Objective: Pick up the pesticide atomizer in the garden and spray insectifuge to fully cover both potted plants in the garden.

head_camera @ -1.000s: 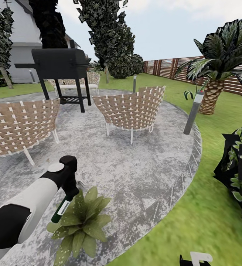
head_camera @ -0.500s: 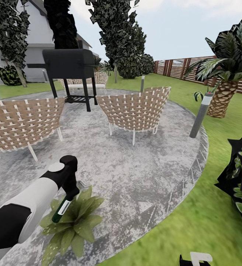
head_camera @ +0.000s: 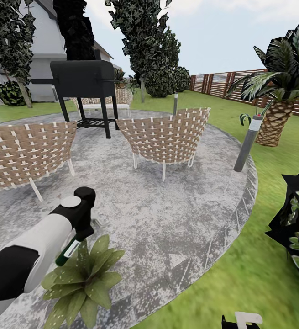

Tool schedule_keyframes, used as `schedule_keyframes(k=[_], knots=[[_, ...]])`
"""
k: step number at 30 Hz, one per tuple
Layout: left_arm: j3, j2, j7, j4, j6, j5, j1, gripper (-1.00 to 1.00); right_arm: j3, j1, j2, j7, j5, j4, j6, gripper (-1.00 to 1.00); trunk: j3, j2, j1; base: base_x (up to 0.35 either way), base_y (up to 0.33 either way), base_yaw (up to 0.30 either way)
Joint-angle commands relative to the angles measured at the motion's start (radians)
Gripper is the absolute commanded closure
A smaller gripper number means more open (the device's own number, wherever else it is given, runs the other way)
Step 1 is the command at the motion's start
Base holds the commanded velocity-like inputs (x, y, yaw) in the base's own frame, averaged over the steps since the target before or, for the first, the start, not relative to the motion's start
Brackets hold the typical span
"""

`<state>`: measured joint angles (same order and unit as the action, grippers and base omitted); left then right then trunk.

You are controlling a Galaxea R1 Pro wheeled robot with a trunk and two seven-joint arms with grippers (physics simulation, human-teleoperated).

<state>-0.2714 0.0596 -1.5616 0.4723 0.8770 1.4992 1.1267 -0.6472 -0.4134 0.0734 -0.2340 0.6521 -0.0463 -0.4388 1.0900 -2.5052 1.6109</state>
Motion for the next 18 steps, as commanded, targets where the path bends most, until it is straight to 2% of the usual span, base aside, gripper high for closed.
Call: schedule_keyframes(k=[1,5,13,15,18], knots=[[-0.005,0.001,-0.009,0.001,0.01,0.005,-0.001,1.0,-0.006,-0.001,0.0,-0.005,0.011,0.002,-0.003,-1.0,0.001,0.0,0.0,0.0,0.0,0.0],[-0.008,-0.001,-0.009,0.002,0.008,0.004,-0.011,1.0,-0.006,-0.001,0.0,-0.005,0.011,0.002,-0.003,-1.0,0.001,0.0,0.0,0.0,0.0,0.05],[0.006,-0.009,-0.009,0.005,0.014,-0.005,-0.013,1.0,-0.006,-0.001,-0.001,-0.005,0.011,0.002,-0.003,-1.0,0.001,0.0,0.0,0.0,-0.004,0.267],[0.006,-0.013,-0.009,0.009,0.016,-0.005,-0.013,1.0,-0.006,-0.001,-0.001,-0.005,0.011,0.002,-0.003,-1.0,0.001,0.0,0.0,0.0,-0.153,0.259],[0.005,-0.015,-0.009,0.013,0.018,-0.003,-0.012,1.0,-0.006,-0.001,0.0,-0.005,0.011,0.002,-0.003,-1.0,0.001,0.0,0.0,0.0,-0.252,0.077]])
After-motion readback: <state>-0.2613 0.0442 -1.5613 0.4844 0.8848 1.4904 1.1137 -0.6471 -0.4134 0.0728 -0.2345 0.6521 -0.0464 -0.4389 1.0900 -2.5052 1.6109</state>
